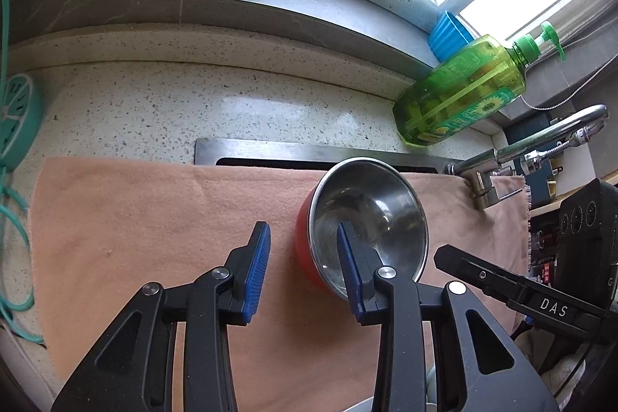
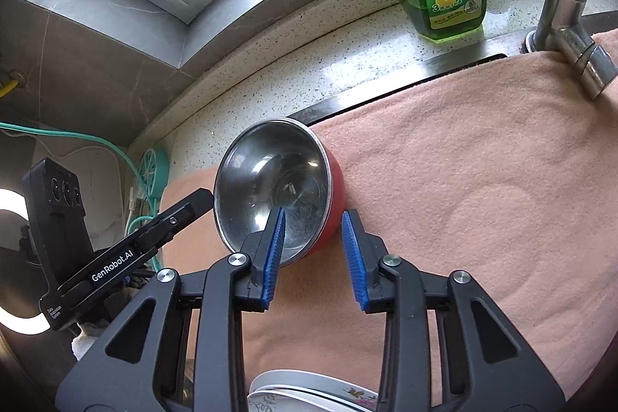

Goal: Organize plates and bowls
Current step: 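Reach the right tool to the red-exterior steel bowl rim and close, then lift the red steel bowl with the right tool toward the large steel bowl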

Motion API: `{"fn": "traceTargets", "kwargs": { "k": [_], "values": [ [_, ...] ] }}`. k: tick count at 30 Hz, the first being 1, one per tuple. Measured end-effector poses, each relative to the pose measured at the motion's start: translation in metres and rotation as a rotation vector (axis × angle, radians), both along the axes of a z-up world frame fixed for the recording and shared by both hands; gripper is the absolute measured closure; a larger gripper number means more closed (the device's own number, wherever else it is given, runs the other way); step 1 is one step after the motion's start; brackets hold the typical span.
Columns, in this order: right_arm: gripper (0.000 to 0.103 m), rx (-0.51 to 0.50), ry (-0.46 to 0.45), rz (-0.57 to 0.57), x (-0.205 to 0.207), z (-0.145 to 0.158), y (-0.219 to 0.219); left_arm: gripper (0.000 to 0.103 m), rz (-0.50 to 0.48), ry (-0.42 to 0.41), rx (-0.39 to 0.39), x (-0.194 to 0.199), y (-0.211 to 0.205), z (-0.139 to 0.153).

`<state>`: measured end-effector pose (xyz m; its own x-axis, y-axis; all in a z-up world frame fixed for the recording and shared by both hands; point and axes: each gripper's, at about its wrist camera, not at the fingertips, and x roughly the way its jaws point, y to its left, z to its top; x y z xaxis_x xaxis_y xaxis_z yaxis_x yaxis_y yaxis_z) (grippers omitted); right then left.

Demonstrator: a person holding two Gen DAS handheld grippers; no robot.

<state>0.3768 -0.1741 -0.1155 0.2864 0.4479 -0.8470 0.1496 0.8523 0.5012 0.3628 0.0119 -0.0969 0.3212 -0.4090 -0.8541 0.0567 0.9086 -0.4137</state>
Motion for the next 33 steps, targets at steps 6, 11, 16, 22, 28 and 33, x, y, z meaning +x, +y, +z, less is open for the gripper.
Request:
{"fn": "traceTargets", "kwargs": {
  "k": [6, 11, 16, 22, 28, 33],
  "values": [
    [0.073, -0.019, 0.012, -0.003, 0.006, -0.007, 0.002, 0.070, -0.017, 0.012, 0.023, 0.006, -0.006, -0.008],
    [0.083, -0.024, 0.019, 0.007, 0.008, -0.012, 0.006, 0.071, -0.021, 0.024, 0.029, 0.009, -0.004, -0.014],
    [0.088, -0.049, 0.023, 0.014, 0.010, -0.017, 0.010, 0.084, -0.026, 0.014, 0.033, 0.010, -0.005, -0.013],
    [0.090, -0.061, 0.025, 0.013, 0.012, -0.018, 0.011, 0.094, -0.057, -0.004, 0.043, 0.008, -0.010, -0.012],
    [0.090, -0.074, 0.016, 0.021, 0.011, -0.013, 0.013, 0.094, -0.064, -0.012, 0.048, 0.006, -0.015, -0.009],
    [0.090, -0.065, 0.024, 0.025, 0.007, -0.014, 0.013, 0.094, -0.061, -0.016, 0.046, 0.002, -0.014, -0.007]
  ]
}}
